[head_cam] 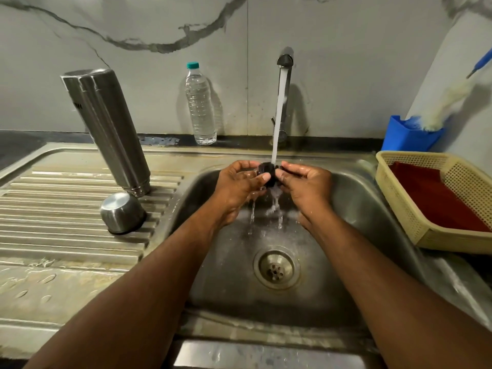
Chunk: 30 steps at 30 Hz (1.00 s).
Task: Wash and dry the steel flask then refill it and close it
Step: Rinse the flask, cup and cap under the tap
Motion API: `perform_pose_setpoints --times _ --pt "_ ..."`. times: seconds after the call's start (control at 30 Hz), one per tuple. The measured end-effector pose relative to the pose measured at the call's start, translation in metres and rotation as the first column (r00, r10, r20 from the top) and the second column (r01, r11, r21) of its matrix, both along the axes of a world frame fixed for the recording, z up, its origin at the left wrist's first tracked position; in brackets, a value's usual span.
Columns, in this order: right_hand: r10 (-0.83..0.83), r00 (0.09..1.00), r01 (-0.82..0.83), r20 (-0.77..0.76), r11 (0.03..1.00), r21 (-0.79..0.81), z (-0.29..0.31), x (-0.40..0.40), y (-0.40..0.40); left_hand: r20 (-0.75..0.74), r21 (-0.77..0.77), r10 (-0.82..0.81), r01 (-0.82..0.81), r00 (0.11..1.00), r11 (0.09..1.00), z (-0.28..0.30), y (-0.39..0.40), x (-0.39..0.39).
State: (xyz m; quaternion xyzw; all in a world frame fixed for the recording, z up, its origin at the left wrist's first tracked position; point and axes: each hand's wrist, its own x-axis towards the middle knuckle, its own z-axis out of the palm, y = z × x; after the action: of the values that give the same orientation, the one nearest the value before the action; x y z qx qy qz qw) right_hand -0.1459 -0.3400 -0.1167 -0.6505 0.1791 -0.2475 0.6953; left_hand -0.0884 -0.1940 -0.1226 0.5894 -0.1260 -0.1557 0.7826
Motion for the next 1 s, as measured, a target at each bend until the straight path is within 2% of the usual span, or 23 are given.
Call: perform_pose_setpoints --times 0.13,0.33,0.43,0.63,0.7,0.77,0.9,1.0 --pt "-0.047 0.999 0.047 -0.011 0.999 0.011 0.008 -0.002 -0.001 0.155 0.092 0.043 -0.057 0.987 0.994 -0.001 -0.002 -0.002" --pt "0.044 0.998 -0.042 -0.046 0.999 0.031 0.009 -0.003 0.001 0.186 0.061 0.103 -0.116 0.977 0.991 -0.001 -0.001 0.001" --pt "0.078 0.996 -0.079 -0.053 0.997 -0.013 0.004 -0.001 0.005 0.142 0.056 0.085 -0.093 0.986 0.994 -0.001 0.000 0.002" --pt "0.088 0.994 -0.102 -0.069 0.968 -0.227 -0.002 0.000 0.003 -0.036 0.019 0.101 -0.100 0.994 0.995 -0.001 0.002 0.007" --pt "0.096 0.993 -0.112 -0.074 0.956 -0.270 0.000 -0.003 0.002 -0.013 0.066 0.142 -0.141 0.990 0.988 -0.002 0.003 0.008" --pt "0.087 0.994 -0.101 -0.067 0.965 -0.243 0.003 -0.005 0.000 0.041 0.111 0.162 -0.165 0.986 0.980 -0.003 0.004 0.009" --pt "0.094 0.994 -0.102 -0.046 0.976 -0.192 0.002 -0.007 -0.006 0.097 0.174 0.101 -0.117 0.990 0.978 -0.005 0.002 0.010" --pt "0.108 0.993 -0.116 -0.044 0.943 -0.312 -0.001 -0.007 -0.005 0.184 0.298 0.108 -0.161 0.977 0.941 -0.006 0.000 0.006"
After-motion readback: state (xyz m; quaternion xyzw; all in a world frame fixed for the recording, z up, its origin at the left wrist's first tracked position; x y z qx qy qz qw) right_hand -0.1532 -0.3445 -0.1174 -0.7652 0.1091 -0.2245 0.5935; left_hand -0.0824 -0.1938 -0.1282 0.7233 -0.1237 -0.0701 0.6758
